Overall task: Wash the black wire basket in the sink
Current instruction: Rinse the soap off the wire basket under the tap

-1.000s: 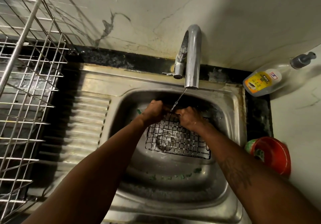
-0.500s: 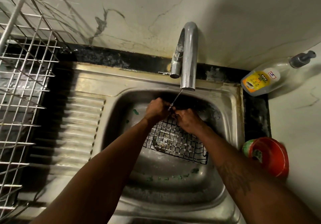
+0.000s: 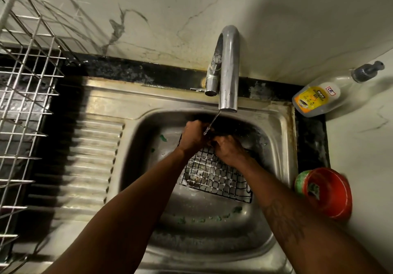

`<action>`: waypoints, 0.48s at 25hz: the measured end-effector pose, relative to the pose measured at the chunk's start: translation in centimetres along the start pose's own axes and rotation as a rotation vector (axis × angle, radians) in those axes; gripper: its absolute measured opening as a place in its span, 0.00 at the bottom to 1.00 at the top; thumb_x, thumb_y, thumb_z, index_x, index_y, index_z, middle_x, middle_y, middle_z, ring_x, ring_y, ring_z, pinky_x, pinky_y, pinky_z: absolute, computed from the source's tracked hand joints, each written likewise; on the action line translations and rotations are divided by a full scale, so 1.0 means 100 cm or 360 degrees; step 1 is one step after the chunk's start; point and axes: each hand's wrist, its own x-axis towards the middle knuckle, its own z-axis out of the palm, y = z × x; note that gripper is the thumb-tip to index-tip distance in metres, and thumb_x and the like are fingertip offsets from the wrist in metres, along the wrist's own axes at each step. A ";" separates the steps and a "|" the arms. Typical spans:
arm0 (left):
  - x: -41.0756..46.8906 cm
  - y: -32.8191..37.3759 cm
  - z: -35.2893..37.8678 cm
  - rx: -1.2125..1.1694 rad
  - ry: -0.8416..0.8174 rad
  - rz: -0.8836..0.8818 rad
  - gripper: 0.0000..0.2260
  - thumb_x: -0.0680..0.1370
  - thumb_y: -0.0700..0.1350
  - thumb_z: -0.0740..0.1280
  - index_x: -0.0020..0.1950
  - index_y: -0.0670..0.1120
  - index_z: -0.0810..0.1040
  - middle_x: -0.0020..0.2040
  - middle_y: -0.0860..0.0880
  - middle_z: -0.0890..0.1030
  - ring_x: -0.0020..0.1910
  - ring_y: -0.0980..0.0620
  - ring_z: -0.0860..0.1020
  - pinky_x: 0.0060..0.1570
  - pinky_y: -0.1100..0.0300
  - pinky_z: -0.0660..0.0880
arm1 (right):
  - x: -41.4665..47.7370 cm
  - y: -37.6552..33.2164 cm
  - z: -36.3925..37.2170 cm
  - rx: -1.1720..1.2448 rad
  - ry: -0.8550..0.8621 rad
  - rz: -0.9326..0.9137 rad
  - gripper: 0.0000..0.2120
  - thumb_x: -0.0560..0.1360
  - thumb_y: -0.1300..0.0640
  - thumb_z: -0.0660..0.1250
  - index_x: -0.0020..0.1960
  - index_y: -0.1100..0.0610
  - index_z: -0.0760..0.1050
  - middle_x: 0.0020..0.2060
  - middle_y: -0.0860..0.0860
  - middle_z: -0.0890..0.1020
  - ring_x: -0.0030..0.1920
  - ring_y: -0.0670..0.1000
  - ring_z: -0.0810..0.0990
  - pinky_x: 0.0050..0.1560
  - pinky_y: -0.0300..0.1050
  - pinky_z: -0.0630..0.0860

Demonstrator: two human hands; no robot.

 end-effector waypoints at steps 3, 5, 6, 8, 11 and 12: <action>-0.007 -0.017 0.004 0.0304 -0.0256 0.0286 0.09 0.79 0.36 0.66 0.54 0.43 0.85 0.46 0.42 0.86 0.45 0.41 0.85 0.45 0.53 0.81 | -0.001 0.003 0.000 -0.0014 -0.0011 0.0014 0.15 0.77 0.59 0.63 0.61 0.51 0.81 0.55 0.56 0.84 0.53 0.60 0.82 0.52 0.52 0.80; -0.012 -0.030 -0.003 0.0431 -0.0363 0.0347 0.12 0.80 0.37 0.64 0.58 0.48 0.84 0.48 0.43 0.86 0.47 0.42 0.84 0.47 0.49 0.82 | -0.003 0.002 0.000 -0.0037 -0.0018 -0.0020 0.16 0.78 0.58 0.63 0.62 0.50 0.80 0.53 0.55 0.85 0.51 0.58 0.83 0.51 0.50 0.80; -0.014 -0.037 -0.011 0.0505 -0.0409 0.0349 0.14 0.81 0.37 0.64 0.61 0.49 0.83 0.51 0.44 0.86 0.48 0.43 0.84 0.48 0.50 0.82 | -0.004 0.003 0.002 -0.0051 -0.0023 -0.0039 0.15 0.79 0.57 0.62 0.63 0.48 0.80 0.52 0.55 0.85 0.49 0.57 0.83 0.50 0.49 0.81; -0.014 -0.048 -0.027 0.0607 -0.0480 0.0347 0.15 0.81 0.37 0.64 0.64 0.50 0.83 0.54 0.44 0.85 0.51 0.44 0.83 0.50 0.54 0.80 | -0.003 0.000 0.002 -0.0064 -0.0014 -0.0028 0.14 0.82 0.55 0.60 0.61 0.48 0.81 0.51 0.55 0.86 0.48 0.56 0.84 0.49 0.50 0.81; -0.011 -0.042 -0.034 0.0819 -0.0451 0.0339 0.13 0.81 0.38 0.64 0.62 0.48 0.83 0.53 0.43 0.85 0.51 0.42 0.84 0.49 0.52 0.80 | 0.001 -0.006 0.001 -0.0041 -0.0010 0.0064 0.13 0.82 0.55 0.60 0.61 0.46 0.81 0.53 0.54 0.85 0.49 0.56 0.83 0.51 0.48 0.80; -0.011 -0.034 -0.029 0.0869 -0.0426 0.0352 0.13 0.81 0.38 0.63 0.61 0.46 0.84 0.52 0.42 0.85 0.49 0.41 0.84 0.47 0.52 0.80 | 0.001 -0.007 0.001 -0.0032 -0.0023 0.0089 0.15 0.81 0.57 0.62 0.62 0.45 0.80 0.54 0.53 0.85 0.50 0.56 0.83 0.51 0.47 0.80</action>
